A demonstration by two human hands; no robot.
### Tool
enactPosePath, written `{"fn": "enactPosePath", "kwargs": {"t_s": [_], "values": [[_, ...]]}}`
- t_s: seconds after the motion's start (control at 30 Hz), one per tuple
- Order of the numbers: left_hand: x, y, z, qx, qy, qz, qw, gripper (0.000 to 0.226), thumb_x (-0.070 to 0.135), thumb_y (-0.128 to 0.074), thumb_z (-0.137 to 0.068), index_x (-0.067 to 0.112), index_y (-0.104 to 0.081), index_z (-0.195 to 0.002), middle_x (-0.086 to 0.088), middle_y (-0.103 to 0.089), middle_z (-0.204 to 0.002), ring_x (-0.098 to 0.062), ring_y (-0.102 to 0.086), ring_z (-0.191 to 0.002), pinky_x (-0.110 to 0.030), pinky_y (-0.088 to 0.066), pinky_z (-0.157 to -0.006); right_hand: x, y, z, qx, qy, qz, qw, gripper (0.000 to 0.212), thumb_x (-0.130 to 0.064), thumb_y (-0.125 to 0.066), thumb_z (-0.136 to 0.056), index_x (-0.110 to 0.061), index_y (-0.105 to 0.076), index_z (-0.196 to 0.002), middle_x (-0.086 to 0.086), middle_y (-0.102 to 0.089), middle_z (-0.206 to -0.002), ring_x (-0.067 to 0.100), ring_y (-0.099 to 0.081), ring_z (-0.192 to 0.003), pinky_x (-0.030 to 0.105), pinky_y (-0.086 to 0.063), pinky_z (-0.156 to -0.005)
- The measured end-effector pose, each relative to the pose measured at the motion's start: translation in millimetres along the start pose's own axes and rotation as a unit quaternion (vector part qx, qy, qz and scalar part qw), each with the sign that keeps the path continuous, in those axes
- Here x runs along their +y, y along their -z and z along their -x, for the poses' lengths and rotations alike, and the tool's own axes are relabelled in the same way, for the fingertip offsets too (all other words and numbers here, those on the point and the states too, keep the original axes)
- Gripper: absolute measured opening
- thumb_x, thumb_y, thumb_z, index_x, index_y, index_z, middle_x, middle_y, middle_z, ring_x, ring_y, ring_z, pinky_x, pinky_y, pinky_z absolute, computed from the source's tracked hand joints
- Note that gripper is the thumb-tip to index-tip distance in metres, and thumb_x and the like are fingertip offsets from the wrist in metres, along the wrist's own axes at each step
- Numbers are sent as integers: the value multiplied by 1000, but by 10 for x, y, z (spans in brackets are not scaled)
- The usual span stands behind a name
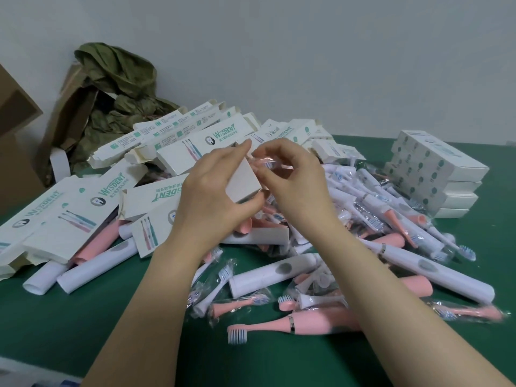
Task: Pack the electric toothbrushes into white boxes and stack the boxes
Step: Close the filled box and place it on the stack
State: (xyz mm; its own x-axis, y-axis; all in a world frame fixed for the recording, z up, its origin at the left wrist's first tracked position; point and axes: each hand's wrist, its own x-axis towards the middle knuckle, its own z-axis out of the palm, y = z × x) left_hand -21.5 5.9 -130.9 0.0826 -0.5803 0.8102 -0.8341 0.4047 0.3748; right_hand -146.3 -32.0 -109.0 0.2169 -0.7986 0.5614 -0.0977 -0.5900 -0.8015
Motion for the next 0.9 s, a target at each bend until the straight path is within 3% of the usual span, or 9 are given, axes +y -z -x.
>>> {"fn": "enactPosePath", "kwargs": {"t_s": [0.13, 0.23, 0.33, 0.47, 0.6, 0.67, 0.73, 0.8, 0.9], "values": [[-18, 11, -1, 2, -5, -2, 1000, 65, 17, -77, -68, 10, -57, -130, -8, -63, -116, -22, -58, -105, -25, -42, -91, 27, 61, 23, 16, -23, -46, 999, 27, -17, -68, -83, -23, -62, -108, 0, -63, -87, 16, -61, -80, 31, -53, -78], [10, 5, 1, 9, -13, -3, 1000, 63, 20, -74, -69, 9, -58, -128, -8, -63, -114, -21, -58, -104, -21, -39, -92, 2, 59, 32, 50, -24, -77, 995, 12, -9, -68, -84, -16, -60, -90, -3, -64, -78, 14, -62, -74, 32, -54, -75], [44, -10, 8, 6, -27, -6, 1000, 60, 25, -69, -70, 5, -59, -126, -10, -64, -114, -24, -59, -106, -28, -43, -93, -13, 20, 43, 4, 4, -2, 1000, 8, -13, -64, -89, -14, -67, -82, -10, -62, -73, 4, -57, -69, 23, -46, -70], [34, -13, -10, 13, -39, -8, 999, 59, 29, -65, -73, 1, -60, -124, -13, -65, -111, -27, -61, -102, -31, -45, -90, -13, -8, 43, -41, 52, 127, 990, 19, -16, -52, -96, -16, -68, -85, 0, -59, -98, 17, -51, -101, 28, -38, -90], [-25, 8, -8, -2, -10, -23, 1000, 65, 23, -77, -71, 7, -56, -130, -11, -63, -115, -26, -58, -106, -22, -37, -92, -28, 194, -15, 32, -36, 2, 999, 23, -11, -51, -93, -20, -65, -77, -7, -62, -82, 13, -56, -78, 31, -45, -75], [-40, 8, -6, -16, -9, -32, 999, 67, 25, -77, -71, 7, -55, -131, -11, -62, -117, -27, -57, -107, -24, -36, -93, 45, 329, -41, -42, -94, 116, 988, 17, -14, -53, -91, -14, -63, -77, -8, -60, -74, 11, -52, -68, 29, -43, -67], [-30, -3, 5, -28, -14, -40, 999, 68, 25, -80, -71, 6, -55, -131, -13, -62, -117, -28, -57, -107, -25, -36, -93, 138, 365, -15, -161, -155, 243, 944, 10, -23, -61, -88, -13, -58, -85, -5, -59, -78, 11, -52, -69, 28, -41, -66], [-35, -3, 9, -28, -15, -40, 999, 68, 25, -80, -71, 6, -55, -131, -13, -62, -117, -29, -57, -108, -25, -36, -93, 214, 308, 27, -251, -178, 322, 895, 27, -34, -69, -83, -16, -54, -97, -4, -59, -87, 12, -53, -76, 27, -41, -63], [-39, 4, 14, -22, -9, -38, 999, 69, 24, -82, -70, 8, -55, -132, -12, -62, -118, -27, -57, -109, -27, -38, -94, 273, 223, 49, -273, -135, 384, 872, 33, -39, -72, -81, -12, -58, -92, -4, -56, -79, 11, -49, -67, 28, -39, -60]]}}
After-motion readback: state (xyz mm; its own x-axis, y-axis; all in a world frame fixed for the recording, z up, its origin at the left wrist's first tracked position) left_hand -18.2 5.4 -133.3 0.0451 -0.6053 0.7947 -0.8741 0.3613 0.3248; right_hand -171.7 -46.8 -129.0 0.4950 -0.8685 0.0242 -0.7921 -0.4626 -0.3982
